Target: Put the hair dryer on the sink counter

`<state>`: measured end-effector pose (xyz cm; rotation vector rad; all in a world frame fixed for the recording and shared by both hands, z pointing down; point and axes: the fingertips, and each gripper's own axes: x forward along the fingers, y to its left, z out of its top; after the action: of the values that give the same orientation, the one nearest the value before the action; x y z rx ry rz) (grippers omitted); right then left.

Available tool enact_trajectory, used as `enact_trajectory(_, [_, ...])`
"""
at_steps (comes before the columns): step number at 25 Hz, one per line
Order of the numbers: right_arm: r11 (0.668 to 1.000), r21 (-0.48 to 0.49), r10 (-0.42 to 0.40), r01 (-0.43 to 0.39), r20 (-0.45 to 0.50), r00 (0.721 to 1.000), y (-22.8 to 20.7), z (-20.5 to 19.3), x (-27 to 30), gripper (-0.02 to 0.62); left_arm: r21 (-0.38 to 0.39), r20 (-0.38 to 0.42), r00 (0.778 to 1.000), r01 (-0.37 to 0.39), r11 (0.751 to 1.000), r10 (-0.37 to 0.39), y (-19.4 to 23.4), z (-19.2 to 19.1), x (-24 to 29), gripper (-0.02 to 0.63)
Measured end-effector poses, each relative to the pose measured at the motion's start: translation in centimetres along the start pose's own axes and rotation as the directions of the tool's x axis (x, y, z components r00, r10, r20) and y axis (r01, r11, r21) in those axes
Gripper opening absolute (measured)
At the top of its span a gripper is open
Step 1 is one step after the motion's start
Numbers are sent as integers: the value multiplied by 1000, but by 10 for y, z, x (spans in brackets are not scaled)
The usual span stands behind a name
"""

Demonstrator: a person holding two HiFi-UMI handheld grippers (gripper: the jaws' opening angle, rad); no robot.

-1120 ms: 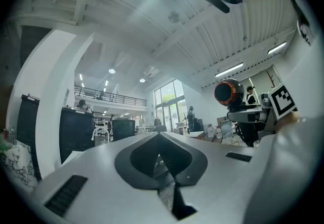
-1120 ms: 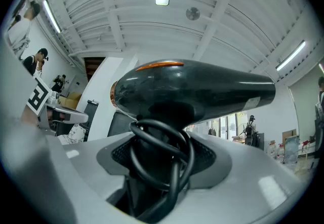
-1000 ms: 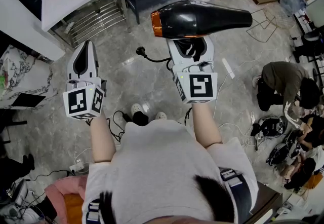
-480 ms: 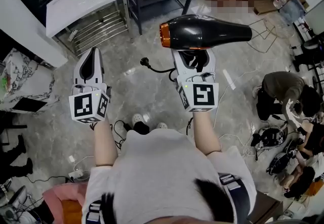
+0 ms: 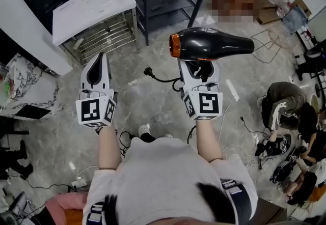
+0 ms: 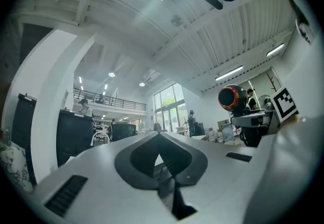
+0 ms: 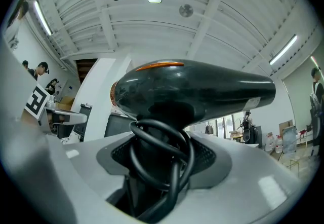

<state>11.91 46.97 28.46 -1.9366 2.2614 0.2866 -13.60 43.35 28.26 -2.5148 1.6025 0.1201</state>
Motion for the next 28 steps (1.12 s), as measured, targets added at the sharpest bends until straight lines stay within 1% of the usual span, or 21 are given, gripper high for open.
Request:
enact_trajectory(3, [1000, 8, -12, 12, -1, 1000, 10, -5, 15, 296, 1, 19, 1000, 3, 1000, -3, 20, 0, 8, 2])
enact_trajectory(7, [999, 8, -33, 33, 7, 999, 25, -8, 35, 296, 49, 14, 1000, 26, 998, -27, 44, -3, 17, 2])
enact_trajectory(8, [999, 9, -39, 38, 9, 999, 28, -9, 38, 296, 48, 9, 999, 35, 998, -36, 48, -4, 19, 2])
enact_trajectory(10, [999, 12, -49, 49, 12, 999, 33, -11, 44, 297, 20, 15, 999, 51, 999, -51, 56, -6, 22, 2])
enact_trajectory(12, [998, 15, -58, 57, 10, 998, 35, -15, 51, 297, 0, 39, 998, 46, 999, -46, 67, -6, 27, 2])
enact_trajectory(14, [998, 14, -61, 61, 2, 998, 37, -20, 61, 298, 10, 55, 998, 30, 1000, -30, 78, -7, 34, 2])
enact_trajectory(16, [998, 11, -63, 63, -6, 998, 36, -25, 72, 296, 26, 52, 998, 18, 1000, -20, 87, -12, 44, 2])
enact_trajectory(18, [998, 12, -66, 66, -11, 998, 33, -31, 86, 298, 14, 38, 999, 14, 1000, -14, 95, -20, 58, 0])
enact_trajectory(22, [998, 18, -57, 57, -8, 998, 24, -45, 124, 296, -40, 37, 999, 10, 999, -9, 112, -34, 92, 2])
enact_trajectory(28, [999, 15, -30, 30, 10, 1000, -3, -60, 205, 298, -28, 52, 999, 0, 1000, 1, 129, -40, 170, 2])
